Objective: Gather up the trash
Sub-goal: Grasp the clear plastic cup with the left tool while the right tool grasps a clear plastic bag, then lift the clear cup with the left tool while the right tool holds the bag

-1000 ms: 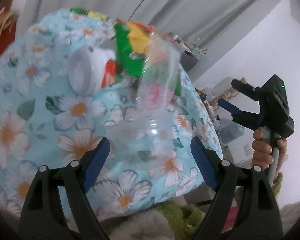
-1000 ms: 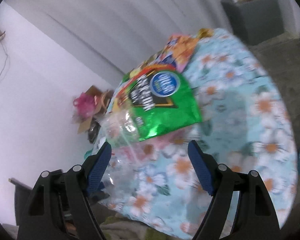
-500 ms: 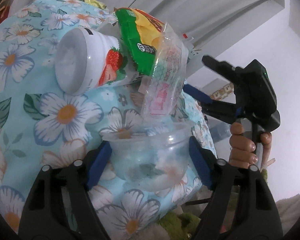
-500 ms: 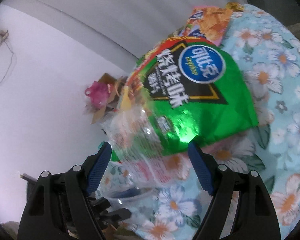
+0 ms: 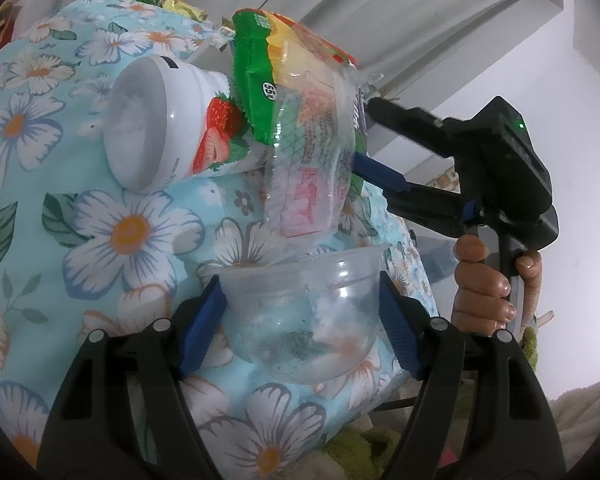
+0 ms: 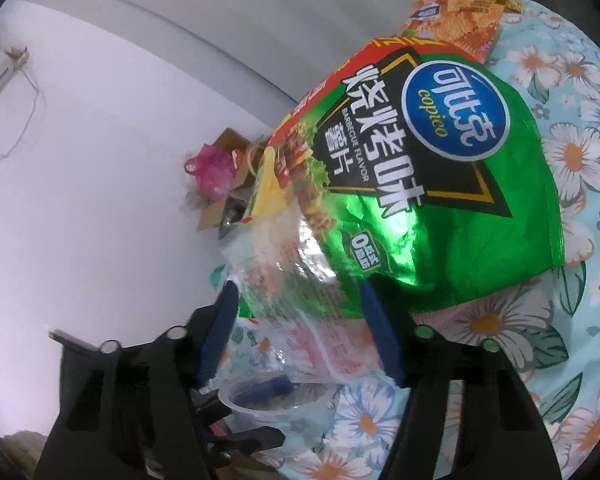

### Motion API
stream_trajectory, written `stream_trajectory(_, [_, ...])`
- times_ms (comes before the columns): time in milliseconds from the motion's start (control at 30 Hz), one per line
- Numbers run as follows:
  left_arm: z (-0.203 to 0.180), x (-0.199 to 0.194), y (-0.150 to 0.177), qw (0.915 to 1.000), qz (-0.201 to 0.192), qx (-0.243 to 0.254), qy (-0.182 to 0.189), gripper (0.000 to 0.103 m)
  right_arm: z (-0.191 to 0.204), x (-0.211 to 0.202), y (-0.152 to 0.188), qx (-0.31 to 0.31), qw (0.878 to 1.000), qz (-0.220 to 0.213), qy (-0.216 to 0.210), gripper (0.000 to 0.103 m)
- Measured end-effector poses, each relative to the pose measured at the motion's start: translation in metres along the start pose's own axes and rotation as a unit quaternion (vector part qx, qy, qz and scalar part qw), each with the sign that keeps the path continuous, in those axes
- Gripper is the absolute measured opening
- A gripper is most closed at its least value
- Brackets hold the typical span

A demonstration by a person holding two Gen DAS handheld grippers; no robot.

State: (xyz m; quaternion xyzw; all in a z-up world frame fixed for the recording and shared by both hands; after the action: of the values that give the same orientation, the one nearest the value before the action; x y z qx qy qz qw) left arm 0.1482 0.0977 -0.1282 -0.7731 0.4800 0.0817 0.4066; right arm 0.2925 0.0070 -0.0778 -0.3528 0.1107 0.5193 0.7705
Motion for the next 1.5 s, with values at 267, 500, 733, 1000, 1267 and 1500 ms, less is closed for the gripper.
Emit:
stream_trajectory(267, [0.001,-0.002,0.002,1.0000,-0.007,0.003,-0.003,0.069,0.005,0.005,0.006,-0.033,0.999,0.009,0.037,0.021])
stream_trajectory(500, [0.004,-0.009,0.002,0.9998,-0.014,0.010,-0.009,0.069,0.021,0.001,0.012,-0.062,0.997,0.001,0.052,0.007])
stream_trajectory(733, [0.007,-0.017,0.003,0.9996,-0.018,0.013,-0.017,0.069,0.029,-0.017,0.001,-0.063,0.997,-0.019,0.031,0.013])
stream_trajectory(1000, [0.009,-0.018,0.002,0.9996,-0.020,0.010,-0.015,0.069,0.036,-0.011,-0.033,-0.052,0.998,-0.047,-0.004,0.051])
stream_trajectory(1267, [0.009,-0.018,0.002,0.9996,-0.020,0.009,-0.015,0.069,0.028,0.016,-0.040,-0.023,0.998,-0.021,-0.051,0.052])
stream_trajectory(1500, [0.010,-0.017,0.002,0.9996,-0.019,0.010,-0.016,0.069,0.037,0.018,-0.019,-0.050,0.996,0.002,-0.070,0.052])
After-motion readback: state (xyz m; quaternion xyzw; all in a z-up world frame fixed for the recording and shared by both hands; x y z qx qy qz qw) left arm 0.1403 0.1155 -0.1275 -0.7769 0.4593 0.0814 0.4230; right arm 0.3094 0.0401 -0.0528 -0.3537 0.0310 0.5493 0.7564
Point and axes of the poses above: each gripper's, at about its wrist camera, not at the fingertips, and x roughly the way its jaws point, z to its left, y to its underside, the point moved 9 cm from there along x, roughly the way its jaws point, and after that the axes turned 4 degrees about -z, right-handed, at the moved point
